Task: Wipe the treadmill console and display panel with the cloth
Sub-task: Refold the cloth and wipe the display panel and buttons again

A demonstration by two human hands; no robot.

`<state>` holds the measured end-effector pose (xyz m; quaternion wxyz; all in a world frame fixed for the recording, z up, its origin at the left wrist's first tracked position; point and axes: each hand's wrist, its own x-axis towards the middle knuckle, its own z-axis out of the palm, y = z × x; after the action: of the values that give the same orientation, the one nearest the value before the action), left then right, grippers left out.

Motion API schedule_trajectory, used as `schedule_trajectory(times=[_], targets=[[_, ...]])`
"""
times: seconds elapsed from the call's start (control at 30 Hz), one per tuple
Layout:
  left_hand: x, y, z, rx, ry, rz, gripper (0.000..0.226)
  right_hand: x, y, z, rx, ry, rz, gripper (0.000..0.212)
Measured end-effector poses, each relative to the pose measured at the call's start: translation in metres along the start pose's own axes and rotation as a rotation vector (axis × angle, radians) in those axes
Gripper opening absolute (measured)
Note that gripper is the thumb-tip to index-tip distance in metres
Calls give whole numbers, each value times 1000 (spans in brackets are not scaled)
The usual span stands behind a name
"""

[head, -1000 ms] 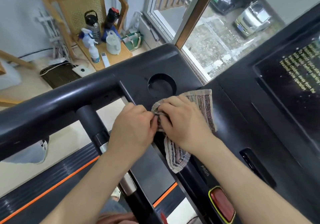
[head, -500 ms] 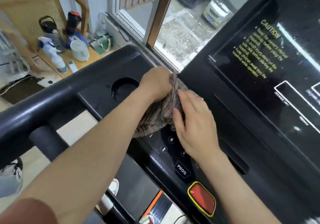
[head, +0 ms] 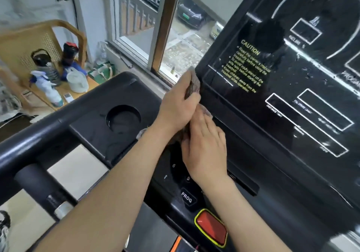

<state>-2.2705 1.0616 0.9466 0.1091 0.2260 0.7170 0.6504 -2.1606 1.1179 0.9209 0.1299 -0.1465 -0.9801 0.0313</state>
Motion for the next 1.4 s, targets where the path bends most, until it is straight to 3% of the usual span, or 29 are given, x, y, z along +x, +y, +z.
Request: schedule_trajectory(times=[0.07, 0.2, 0.33, 0.43, 0.53, 0.63, 0.7, 0.9, 1.03, 1.1, 1.17, 1.23, 1.4], targets=[[13, 12, 12, 50, 72, 136, 31, 2, 3, -4, 4, 34, 13, 63], [4, -4, 36, 344, 111, 314, 53, -10, 18, -3, 24, 45, -18, 55], [-38, -7, 76, 592, -61, 454, 68, -55, 55, 4, 40, 104, -26, 38], [-65, -5, 99, 804, -172, 548, 66, -82, 80, -3, 57, 71, -61, 31], [-52, -10, 86, 945, -9, 432, 62, -83, 84, -19, 195, 130, -56, 38], [-19, -2, 73, 810, 144, 165, 72, -74, 83, -41, 246, 265, -69, 44], [-13, 13, 89, 751, 152, 181, 74, -71, 87, -52, 275, 329, -81, 44], [-64, 39, 197, 988, -58, 656, 65, -103, 148, -81, 328, 643, 140, 29], [-119, 45, 263, 1134, -349, 1013, 70, -135, 195, -100, 236, 726, 305, 30], [-132, 45, 279, 1128, -423, 1095, 66, -149, 212, -104, 212, 737, 350, 29], [-118, 49, 273, 1079, -324, 1106, 58, -160, 222, -105, 214, 713, 339, 31], [-81, 60, 249, 1082, -101, 1030, 55, -167, 222, -105, 209, 697, 335, 35], [-8, 93, 210, 865, 304, 527, 57, -145, 204, -109, 248, 652, 289, 42]])
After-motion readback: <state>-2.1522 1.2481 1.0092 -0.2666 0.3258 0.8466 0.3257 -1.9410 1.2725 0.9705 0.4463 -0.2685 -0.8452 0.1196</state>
